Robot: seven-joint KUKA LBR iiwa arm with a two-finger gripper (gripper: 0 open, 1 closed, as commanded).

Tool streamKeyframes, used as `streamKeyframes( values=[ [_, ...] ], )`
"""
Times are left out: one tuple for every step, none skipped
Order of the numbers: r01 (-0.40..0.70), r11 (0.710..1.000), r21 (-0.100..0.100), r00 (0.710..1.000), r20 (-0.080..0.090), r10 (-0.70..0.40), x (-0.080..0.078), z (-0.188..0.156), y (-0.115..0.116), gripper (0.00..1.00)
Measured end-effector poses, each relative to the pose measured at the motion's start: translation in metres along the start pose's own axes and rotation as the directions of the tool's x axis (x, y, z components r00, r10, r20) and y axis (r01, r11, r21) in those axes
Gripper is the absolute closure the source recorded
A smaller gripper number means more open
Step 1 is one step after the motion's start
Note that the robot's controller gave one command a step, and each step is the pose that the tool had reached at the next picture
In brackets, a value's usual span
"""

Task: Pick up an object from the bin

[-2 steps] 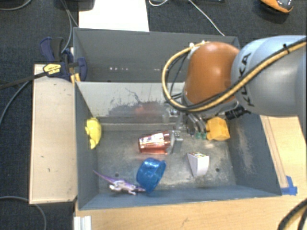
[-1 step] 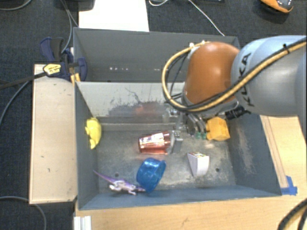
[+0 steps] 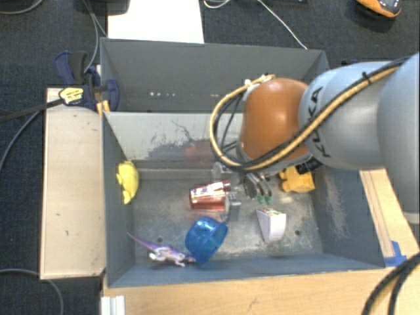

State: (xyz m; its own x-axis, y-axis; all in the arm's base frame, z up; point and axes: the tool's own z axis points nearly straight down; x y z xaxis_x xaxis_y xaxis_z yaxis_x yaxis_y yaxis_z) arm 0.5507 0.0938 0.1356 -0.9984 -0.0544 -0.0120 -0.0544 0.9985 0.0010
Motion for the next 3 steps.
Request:
streamKeyframes(
  values=[
    [0.08, 0.997, -0.006, 0.997, 0.016, -0.08, 0.0072, 0.0592, 0.0271, 1.0],
    [0.077, 0.997, -0.007, 0.997, 0.015, -0.077, 0.0073, 0.0592, 0.0271, 1.0],
    [0.075, 0.997, -0.007, 0.997, 0.015, -0.075, 0.0073, 0.0592, 0.0271, 1.0]
  ],
)
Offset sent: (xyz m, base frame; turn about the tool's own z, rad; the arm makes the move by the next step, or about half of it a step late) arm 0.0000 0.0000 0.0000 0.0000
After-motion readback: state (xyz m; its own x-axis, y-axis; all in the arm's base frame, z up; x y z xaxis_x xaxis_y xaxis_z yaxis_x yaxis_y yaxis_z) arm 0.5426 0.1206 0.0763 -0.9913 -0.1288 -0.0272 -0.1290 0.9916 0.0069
